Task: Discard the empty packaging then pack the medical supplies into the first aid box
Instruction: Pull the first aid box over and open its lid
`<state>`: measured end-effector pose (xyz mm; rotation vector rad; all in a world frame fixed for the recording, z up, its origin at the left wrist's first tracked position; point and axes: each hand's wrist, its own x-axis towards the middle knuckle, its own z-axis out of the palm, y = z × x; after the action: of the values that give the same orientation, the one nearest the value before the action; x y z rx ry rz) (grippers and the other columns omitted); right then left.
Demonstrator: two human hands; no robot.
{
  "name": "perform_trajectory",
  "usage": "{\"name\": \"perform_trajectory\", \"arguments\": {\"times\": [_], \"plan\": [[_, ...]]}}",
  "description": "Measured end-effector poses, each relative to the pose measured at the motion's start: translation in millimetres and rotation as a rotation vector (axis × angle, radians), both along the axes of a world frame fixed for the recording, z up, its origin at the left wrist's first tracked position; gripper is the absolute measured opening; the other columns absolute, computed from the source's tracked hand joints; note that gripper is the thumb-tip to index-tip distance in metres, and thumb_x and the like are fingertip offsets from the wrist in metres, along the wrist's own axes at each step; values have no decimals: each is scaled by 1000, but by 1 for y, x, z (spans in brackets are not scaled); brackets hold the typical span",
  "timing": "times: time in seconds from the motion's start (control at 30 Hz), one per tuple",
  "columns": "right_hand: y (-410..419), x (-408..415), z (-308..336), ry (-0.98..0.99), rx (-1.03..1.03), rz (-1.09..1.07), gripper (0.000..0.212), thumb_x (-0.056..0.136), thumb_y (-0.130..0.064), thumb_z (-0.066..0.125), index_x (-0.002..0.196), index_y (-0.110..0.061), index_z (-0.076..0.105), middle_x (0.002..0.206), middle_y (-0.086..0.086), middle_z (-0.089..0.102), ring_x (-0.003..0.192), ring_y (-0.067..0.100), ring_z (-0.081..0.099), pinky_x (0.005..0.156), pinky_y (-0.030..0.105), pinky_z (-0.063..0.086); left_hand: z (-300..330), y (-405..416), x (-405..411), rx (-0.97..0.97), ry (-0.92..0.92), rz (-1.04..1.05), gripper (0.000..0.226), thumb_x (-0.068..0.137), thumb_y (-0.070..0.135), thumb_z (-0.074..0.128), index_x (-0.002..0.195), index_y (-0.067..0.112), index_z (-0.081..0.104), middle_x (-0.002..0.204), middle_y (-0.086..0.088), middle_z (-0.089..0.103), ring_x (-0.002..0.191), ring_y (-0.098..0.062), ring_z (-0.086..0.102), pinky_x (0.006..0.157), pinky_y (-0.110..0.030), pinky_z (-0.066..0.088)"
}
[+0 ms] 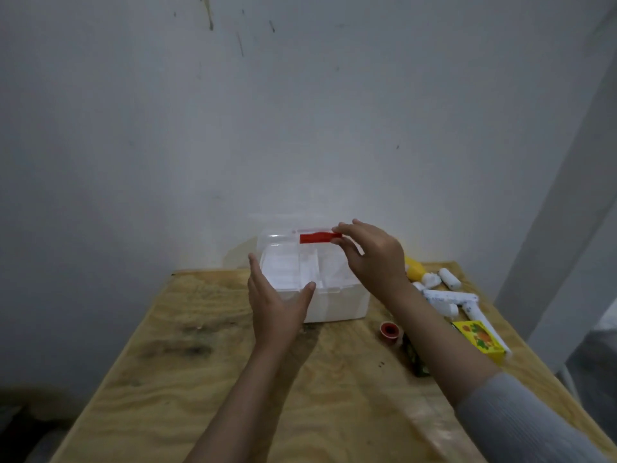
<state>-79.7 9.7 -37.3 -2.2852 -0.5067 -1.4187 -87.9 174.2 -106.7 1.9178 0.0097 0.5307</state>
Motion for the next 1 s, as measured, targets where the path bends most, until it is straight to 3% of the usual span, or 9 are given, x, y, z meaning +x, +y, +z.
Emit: {"name": "perform_trajectory", "arguments": {"times": [0.1, 0.3, 0.4, 0.47, 0.53, 0.6, 0.8, 0.87, 1.0], "plan": [[-1, 23, 23, -9, 17, -28, 12, 82, -23, 68, 88, -13, 72, 77, 4, 75, 69, 24, 70, 53, 31, 55, 1, 1, 0, -9, 21, 2, 116, 65, 47, 78, 146, 36, -4, 155, 4, 16, 139, -22, 25, 100, -39, 38], [-2, 67, 52, 118, -49, -123, 12, 80, -18, 69, 89, -11, 69, 79, 7, 73, 71, 31, 66, 57, 31, 47, 6, -2, 0, 2, 59, 16, 115, 66, 41, 80, 147, 29, -1, 150, 0, 21, 135, -23, 29, 100, -39, 40], [0, 81, 52, 242, -138, -129, 22, 82, -12, 67, 103, -9, 63, 107, 12, 69, 99, 36, 63, 84, 47, 47, 4, 0, 1, 7, 77, 16, 115, 65, 41, 79, 146, 28, -1, 150, 0, 21, 134, -23, 29, 98, -39, 41], [-2, 86, 52, 386, -200, -190, 36, 86, -16, 62, 120, -13, 55, 136, 11, 54, 129, 30, 46, 109, 59, 24, 3, 2, 1, 12, 89, 18, 115, 64, 42, 79, 146, 29, -1, 149, 1, 20, 135, -24, 29, 98, -39, 41], [-6, 88, 55, 484, -246, -233, 47, 88, -22, 59, 133, -19, 45, 150, 9, 36, 142, 25, 27, 112, 63, 4, 2, 3, 1, 25, 98, 19, 114, 64, 44, 79, 145, 30, 0, 150, 1, 20, 135, -24, 29, 98, -41, 41], [-12, 85, 57, 535, -262, -238, 53, 89, -28, 57, 138, -24, 38, 155, 9, 26, 145, 25, 19, 111, 65, 0, 1, 5, 0, 27, 102, 7, 114, 64, 45, 78, 146, 29, 1, 150, 1, 19, 136, -24, 28, 98, -40, 41], [-33, 30, 53, 500, -54, -77, 44, 88, -34, 58, 130, -25, 50, 149, 7, 40, 138, 23, 34, 114, 60, 17, -1, 9, 0, 43, 93, -17, 105, 64, 46, 78, 144, 22, 14, 145, -2, 24, 132, -22, 31, 95, -34, 38], [-48, 0, 46, 510, -1, -49, 38, 86, -33, 61, 122, -25, 57, 141, 6, 49, 131, 21, 43, 111, 47, 31, -2, 9, 1, 36, 97, -16, 102, 64, 45, 78, 143, 19, 18, 144, -3, 25, 131, -22, 31, 95, -34, 37], [-89, -65, 23, 662, 41, -53, 31, 81, -30, 69, 111, -24, 65, 121, -1, 62, 114, 15, 55, 95, 28, 38, -3, 9, 4, 26, 104, 1, 102, 63, 44, 79, 142, 18, 22, 145, -4, 26, 132, -23, 31, 99, -37, 36]]}}
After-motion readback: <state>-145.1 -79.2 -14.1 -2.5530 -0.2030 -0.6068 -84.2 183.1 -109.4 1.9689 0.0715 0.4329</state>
